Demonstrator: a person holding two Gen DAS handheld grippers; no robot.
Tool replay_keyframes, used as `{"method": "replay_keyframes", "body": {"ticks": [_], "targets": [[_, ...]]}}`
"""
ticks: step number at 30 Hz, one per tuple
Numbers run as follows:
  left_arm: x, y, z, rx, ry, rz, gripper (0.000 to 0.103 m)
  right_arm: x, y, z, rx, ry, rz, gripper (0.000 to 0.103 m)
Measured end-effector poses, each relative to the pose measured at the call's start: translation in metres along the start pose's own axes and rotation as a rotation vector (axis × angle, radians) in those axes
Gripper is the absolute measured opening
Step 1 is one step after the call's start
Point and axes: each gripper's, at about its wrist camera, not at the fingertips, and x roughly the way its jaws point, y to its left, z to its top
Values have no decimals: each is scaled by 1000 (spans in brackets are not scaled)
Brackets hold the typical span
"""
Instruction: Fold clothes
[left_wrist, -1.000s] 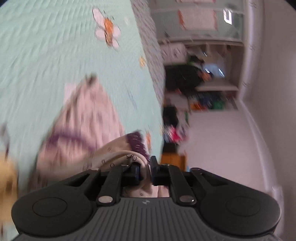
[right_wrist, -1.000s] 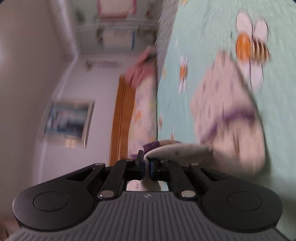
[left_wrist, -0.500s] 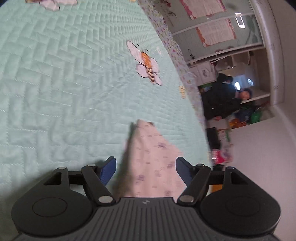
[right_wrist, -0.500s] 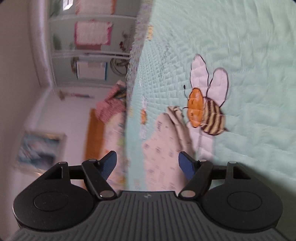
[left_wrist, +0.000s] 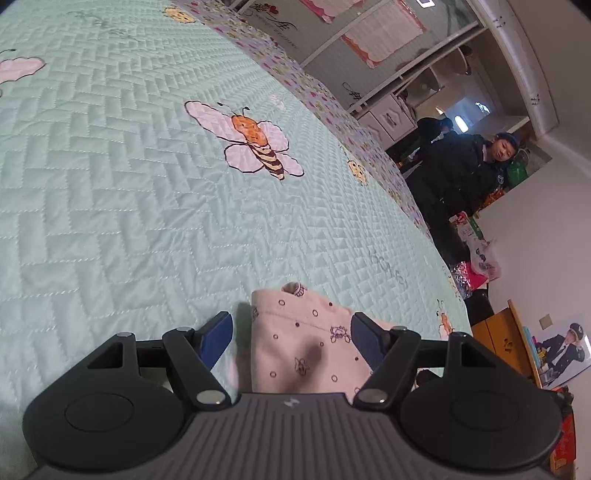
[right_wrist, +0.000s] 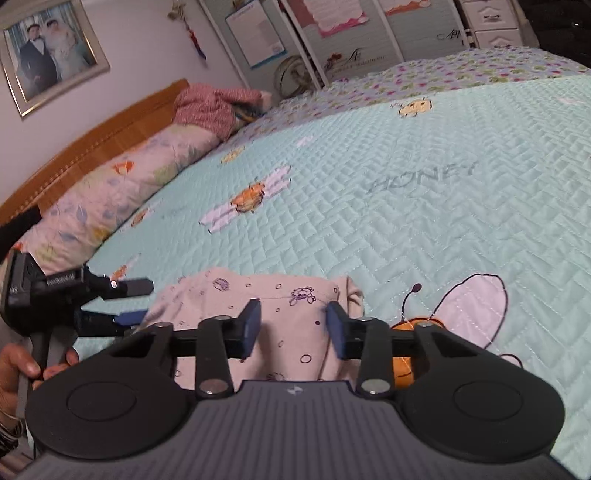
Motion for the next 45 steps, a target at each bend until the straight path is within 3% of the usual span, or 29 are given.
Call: {"method": "replay_keyframes", "body": {"ticks": [4, 9, 11, 13, 16, 21, 24, 26, 29, 30, 31, 34, 36, 39, 41, 44, 45], "targets": [[3, -5, 0, 18, -4, -6, 69, 12, -6, 2, 30, 14, 12, 37], [11, -15, -6, 95, 8, 23, 27, -9, -8, -20, 114, 21, 54, 37], [11, -24, -10, 146, -4, 47, 22, -14, -9, -24, 126, 16, 53, 29], [10, -35, -13, 223, -22, 82, 15, -21, -7, -27, 126, 5, 56, 6], [4, -54, -17, 323, -72, 114, 12, -40, 7, -34, 77, -34, 45, 3], [1, -79, -14, 441, -165, 114, 12, -53, 17, -30, 33, -106, -1, 3], [32, -66, -6, 416, -75, 153, 13, -42, 13, -33, 31, -96, -57, 3], [48, -52, -4, 352, 0, 173, 22, -30, 4, -39, 72, -59, -55, 5], [35, -41, 0, 290, -60, 156, 40, -28, -7, -43, 159, -72, -43, 10], [28, -39, 1, 267, -92, 165, 52, -30, -9, -43, 179, -78, -45, 15], [19, -38, 2, 247, -129, 173, 54, -33, -10, -42, 191, -87, -54, 20], [-7, -45, 6, 230, -223, 206, 54, -50, -9, -40, 237, -138, -68, 22], [-22, -60, 1, 266, -253, 142, 55, -63, -3, -38, 269, -179, -27, 23], [-6, -91, -14, 414, -122, 58, 59, -61, 14, -34, 310, -162, 147, 24], [25, -92, -21, 440, -5, 64, 59, -38, 18, -29, 346, -104, 203, 26], [54, -73, -21, 367, 49, 99, 59, 1, -2, -28, 384, -22, 68, 22], [53, -73, -19, 360, 44, 93, 59, 6, -11, -30, 426, -15, 61, 0]]}}
